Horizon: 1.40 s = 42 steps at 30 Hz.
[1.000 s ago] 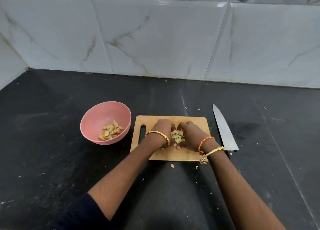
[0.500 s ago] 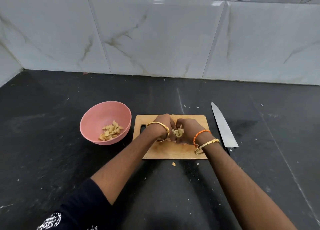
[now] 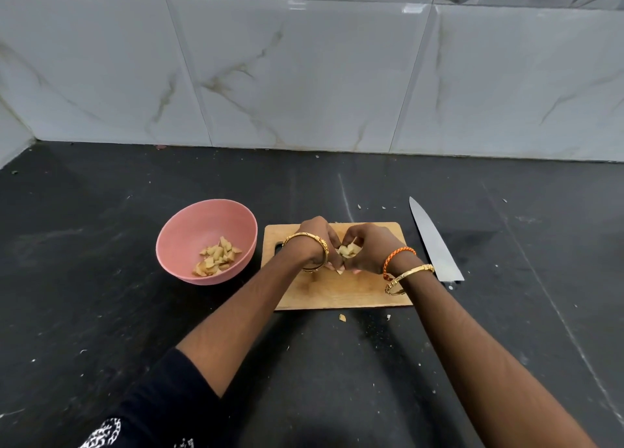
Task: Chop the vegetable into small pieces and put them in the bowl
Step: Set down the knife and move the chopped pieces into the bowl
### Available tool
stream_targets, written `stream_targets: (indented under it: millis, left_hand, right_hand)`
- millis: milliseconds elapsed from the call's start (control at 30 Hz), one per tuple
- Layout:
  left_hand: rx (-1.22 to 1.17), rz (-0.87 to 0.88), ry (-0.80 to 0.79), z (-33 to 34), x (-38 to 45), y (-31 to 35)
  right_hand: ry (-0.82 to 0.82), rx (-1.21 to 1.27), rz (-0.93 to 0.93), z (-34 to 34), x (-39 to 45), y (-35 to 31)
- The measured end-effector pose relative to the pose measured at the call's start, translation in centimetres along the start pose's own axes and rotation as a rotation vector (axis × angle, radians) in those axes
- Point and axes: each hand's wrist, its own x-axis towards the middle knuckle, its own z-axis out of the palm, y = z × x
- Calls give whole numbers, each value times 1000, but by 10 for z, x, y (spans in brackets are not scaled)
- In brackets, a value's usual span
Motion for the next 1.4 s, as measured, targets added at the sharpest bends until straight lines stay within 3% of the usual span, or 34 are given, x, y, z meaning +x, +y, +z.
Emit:
stream_targets:
  millis: [267, 533, 867, 1100, 1267, 1400]
  left_hand:
    - [38, 99, 75, -31, -12, 12]
    - [131, 149, 254, -115, -53, -11]
    - [161, -144, 50, -145, -73, -104]
    - [27, -138, 311, -149, -65, -115]
    - [-20, -175, 396, -139, -63, -113]
    - [-126, -129, 508, -131, -66, -108]
  right_hand:
    - [13, 16, -42, -31, -4, -23]
    - [38, 67, -224, -50, -5, -112]
    - [-198, -224, -260, 31, 31, -196]
    - [86, -31, -272, 30, 37, -202]
    - [-52, -72, -208, 39, 33, -198]
    - [129, 214, -227, 28, 29, -191]
